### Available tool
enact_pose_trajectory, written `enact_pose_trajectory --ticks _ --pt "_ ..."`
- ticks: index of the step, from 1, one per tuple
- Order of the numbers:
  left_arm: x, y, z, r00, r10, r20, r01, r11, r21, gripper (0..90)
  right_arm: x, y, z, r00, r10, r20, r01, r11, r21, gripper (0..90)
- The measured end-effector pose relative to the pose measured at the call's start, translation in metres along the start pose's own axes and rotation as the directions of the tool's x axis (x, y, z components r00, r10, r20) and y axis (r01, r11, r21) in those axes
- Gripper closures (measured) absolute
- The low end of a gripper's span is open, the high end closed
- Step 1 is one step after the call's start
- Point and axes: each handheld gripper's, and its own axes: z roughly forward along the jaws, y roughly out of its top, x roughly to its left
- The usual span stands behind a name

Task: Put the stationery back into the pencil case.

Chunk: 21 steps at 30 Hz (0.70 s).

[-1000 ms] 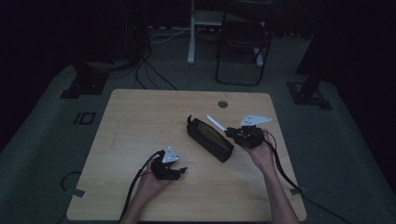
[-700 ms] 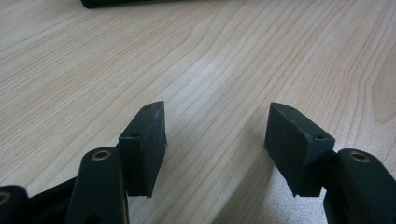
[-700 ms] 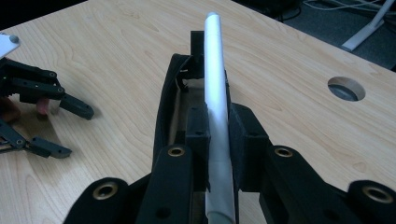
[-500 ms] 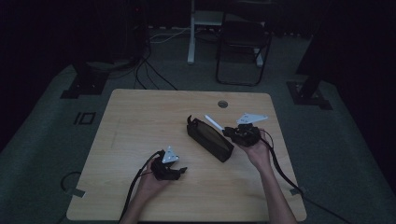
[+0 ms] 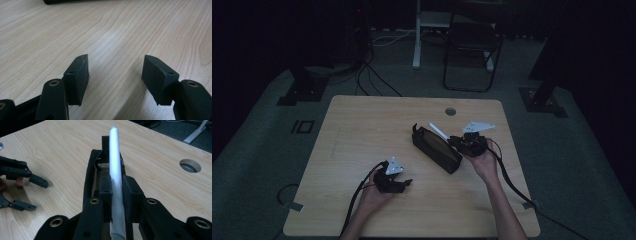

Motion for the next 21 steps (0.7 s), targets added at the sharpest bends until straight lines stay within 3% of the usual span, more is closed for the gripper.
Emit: enact_pose_trajectory --ticks 21 --pt "0.000 0.000 0.000 1.0000 0.000 -0.001 0.000 1.0000 0.000 39.1 0.009 -0.008 0.022 0.9996 0.019 -0.021 -0.018 0.999 0.030 79.0"
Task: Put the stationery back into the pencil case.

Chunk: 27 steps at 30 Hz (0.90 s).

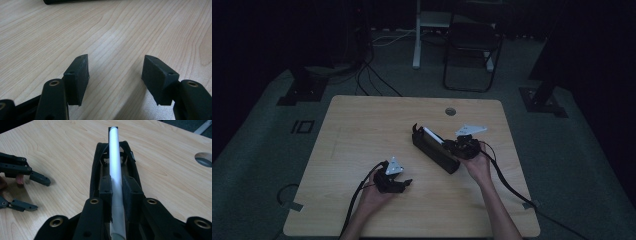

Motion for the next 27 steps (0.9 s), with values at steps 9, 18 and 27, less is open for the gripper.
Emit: enact_pose_trajectory --ticks 9,18,27 --pt "0.000 0.000 0.000 1.0000 0.000 0.000 0.000 1.0000 0.000 39.1 0.000 -0.002 0.007 0.9999 0.008 -0.008 -0.008 1.000 0.011 78.9" --pt "0.000 0.000 0.000 1.0000 0.001 0.001 -0.001 1.0000 0.000 39.0 0.004 -0.001 -0.002 1.0000 0.000 0.003 0.000 0.999 -0.036 56.0" --pt "0.000 0.000 0.000 1.0000 0.000 0.001 0.000 1.0000 -0.001 39.0 0.003 -0.005 -0.024 0.9994 0.009 0.033 -0.007 0.998 -0.067 40.6"
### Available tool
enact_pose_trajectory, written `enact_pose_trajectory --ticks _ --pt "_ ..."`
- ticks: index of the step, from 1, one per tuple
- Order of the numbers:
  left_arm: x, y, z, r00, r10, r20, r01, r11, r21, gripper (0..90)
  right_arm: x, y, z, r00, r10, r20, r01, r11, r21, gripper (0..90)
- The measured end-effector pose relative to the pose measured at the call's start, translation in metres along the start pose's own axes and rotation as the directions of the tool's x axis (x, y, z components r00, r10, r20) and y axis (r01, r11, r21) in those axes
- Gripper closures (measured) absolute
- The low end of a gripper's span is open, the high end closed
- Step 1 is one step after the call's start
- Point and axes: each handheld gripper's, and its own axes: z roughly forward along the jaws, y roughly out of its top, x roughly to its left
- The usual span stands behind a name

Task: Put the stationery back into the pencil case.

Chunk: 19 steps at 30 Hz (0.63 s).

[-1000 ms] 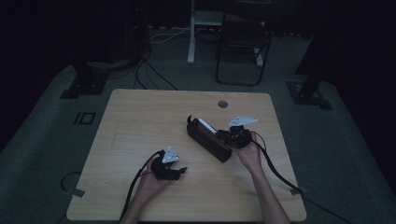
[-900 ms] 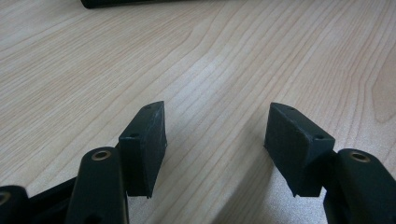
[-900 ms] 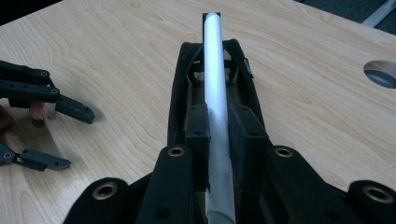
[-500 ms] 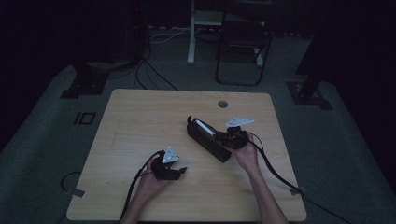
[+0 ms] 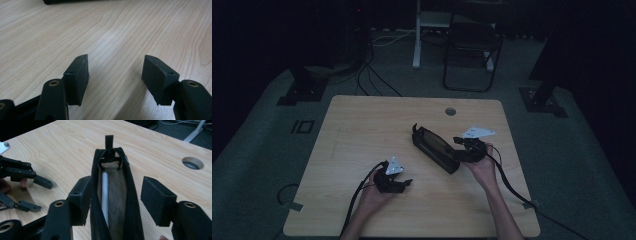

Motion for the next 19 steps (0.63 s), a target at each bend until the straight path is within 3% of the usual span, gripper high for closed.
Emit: enact_pose_trajectory --ticks 9,19 --pt "0.000 0.000 0.000 1.0000 0.000 0.001 0.000 1.0000 0.000 39.0 -0.009 -0.021 -0.018 0.9987 0.024 0.045 -0.024 1.000 0.005 36.7" --pt "0.002 0.000 0.000 0.9998 0.014 0.017 -0.014 0.9999 0.002 38.4 -0.014 -0.043 -0.025 0.9970 0.019 0.075 -0.023 0.999 0.043 34.5"
